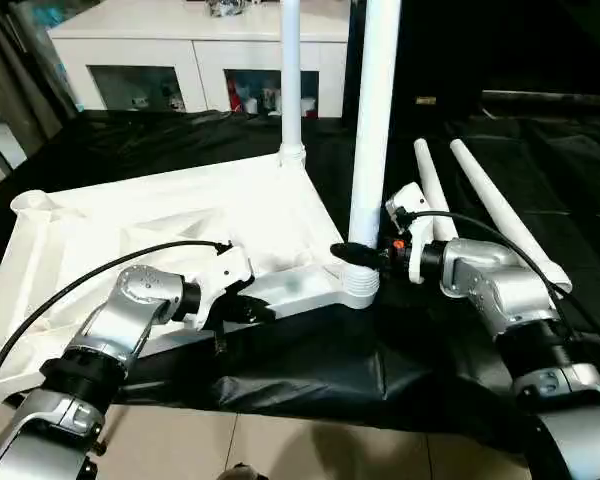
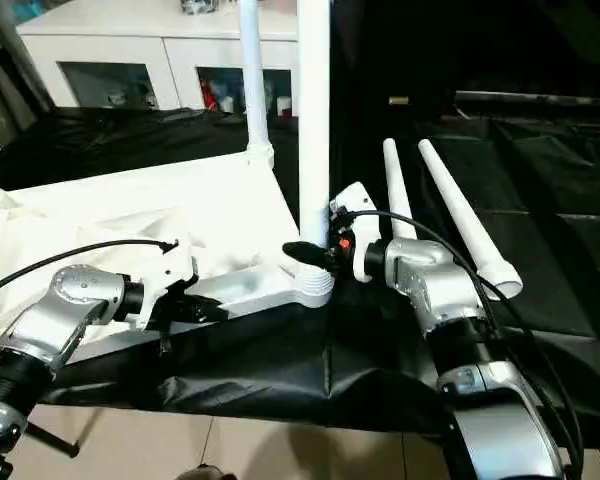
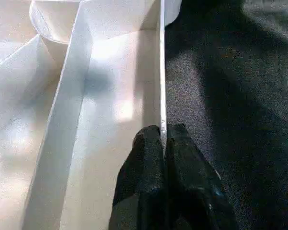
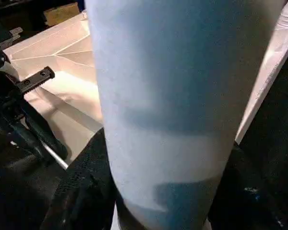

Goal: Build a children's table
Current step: Insert table leg to table base

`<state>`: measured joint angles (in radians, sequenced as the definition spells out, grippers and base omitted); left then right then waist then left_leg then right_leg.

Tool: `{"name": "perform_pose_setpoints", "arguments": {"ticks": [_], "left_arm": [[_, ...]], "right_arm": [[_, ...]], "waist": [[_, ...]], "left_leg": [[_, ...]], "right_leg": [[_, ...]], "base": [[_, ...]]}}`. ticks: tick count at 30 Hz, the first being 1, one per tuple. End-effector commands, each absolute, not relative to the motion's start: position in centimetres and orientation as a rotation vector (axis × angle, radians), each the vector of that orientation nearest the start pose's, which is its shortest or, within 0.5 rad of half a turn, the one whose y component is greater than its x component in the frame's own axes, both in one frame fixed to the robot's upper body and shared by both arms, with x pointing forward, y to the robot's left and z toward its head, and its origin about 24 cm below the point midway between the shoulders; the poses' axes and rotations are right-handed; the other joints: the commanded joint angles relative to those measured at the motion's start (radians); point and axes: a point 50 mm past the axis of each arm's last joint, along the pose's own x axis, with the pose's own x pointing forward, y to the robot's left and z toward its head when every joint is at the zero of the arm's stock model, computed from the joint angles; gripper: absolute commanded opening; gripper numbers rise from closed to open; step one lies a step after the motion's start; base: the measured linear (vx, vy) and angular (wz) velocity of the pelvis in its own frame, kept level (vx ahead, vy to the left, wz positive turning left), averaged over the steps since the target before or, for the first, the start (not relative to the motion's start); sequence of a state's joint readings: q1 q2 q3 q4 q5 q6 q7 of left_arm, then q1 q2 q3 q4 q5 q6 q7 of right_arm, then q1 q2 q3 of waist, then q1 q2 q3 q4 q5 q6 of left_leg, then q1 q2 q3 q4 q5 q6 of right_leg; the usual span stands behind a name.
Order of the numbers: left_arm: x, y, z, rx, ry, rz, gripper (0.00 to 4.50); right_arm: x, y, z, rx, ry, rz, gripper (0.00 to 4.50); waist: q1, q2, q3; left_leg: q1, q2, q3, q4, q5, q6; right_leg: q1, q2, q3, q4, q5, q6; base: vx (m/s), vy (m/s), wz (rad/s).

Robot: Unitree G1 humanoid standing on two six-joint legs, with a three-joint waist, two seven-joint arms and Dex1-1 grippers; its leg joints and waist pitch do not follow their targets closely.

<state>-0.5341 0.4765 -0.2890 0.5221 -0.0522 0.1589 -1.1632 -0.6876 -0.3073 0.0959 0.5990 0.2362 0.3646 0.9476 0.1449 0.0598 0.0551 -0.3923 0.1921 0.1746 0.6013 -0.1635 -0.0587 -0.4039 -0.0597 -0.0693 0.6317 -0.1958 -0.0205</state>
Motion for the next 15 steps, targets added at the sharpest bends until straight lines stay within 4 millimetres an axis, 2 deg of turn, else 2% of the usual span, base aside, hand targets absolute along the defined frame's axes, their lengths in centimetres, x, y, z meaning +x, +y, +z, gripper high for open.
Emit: {"name": "perform_pose_setpoints", "arguments": {"ticks": [1, 3, 10, 14, 15], "left_arm": [[31.0, 15.8, 5.7, 0.335, 0.432, -1.25, 0.0], [31.0, 15.8, 5.8, 0.337, 0.437, -1.255, 0.0], [31.0, 15.8, 5.7, 0.346, 0.445, -1.256, 0.0], [31.1, 15.8, 5.8, 0.338, 0.432, -1.238, 0.0], [31.1, 15.8, 5.8, 0.338, 0.431, -1.238, 0.0]], "right_arm": [[34.8, -13.0, 8.1, -0.003, 0.368, 1.02, 1.93], [35.0, -12.8, 7.9, 0.005, 0.367, 1.022, 1.93], [35.4, -12.8, 7.6, 0.065, 0.361, 1.01, 1.93], [35.3, -13.8, 6.8, 0.128, 0.346, 0.959, 1.93], [35.3, -13.9, 6.8, 0.129, 0.346, 0.958, 1.93]], "waist": [[0.002, -0.018, -0.077], [0.001, -0.013, -0.079], [-0.003, -0.016, -0.077], [-0.003, -0.023, -0.077], [-0.002, -0.021, -0.077]], "left_leg": [[0.018, 0.039, -0.012, -0.061, -0.157, 0.035], [0.018, 0.04, -0.013, -0.06, -0.157, 0.035], [0.019, 0.04, -0.014, -0.062, -0.169, 0.033], [0.019, 0.041, -0.012, -0.062, -0.168, 0.04], [0.019, 0.041, -0.012, -0.061, -0.169, 0.04]], "right_leg": [[0.046, -0.089, 0.049, -0.075, -0.194, -0.187], [0.046, -0.09, 0.049, -0.073, -0.19, -0.19], [0.047, -0.088, 0.048, -0.074, -0.191, -0.198], [0.048, -0.09, 0.049, -0.074, -0.185, -0.202], [0.047, -0.091, 0.049, -0.074, -0.189, -0.202]], "base": [[0.0, 0.0, 0.0], [0.0, 0.0, 0.0], [0.0, 0.0, 0.0], [0.0, 0.0, 0.0], [0.0, 0.0, 0.0]]}}
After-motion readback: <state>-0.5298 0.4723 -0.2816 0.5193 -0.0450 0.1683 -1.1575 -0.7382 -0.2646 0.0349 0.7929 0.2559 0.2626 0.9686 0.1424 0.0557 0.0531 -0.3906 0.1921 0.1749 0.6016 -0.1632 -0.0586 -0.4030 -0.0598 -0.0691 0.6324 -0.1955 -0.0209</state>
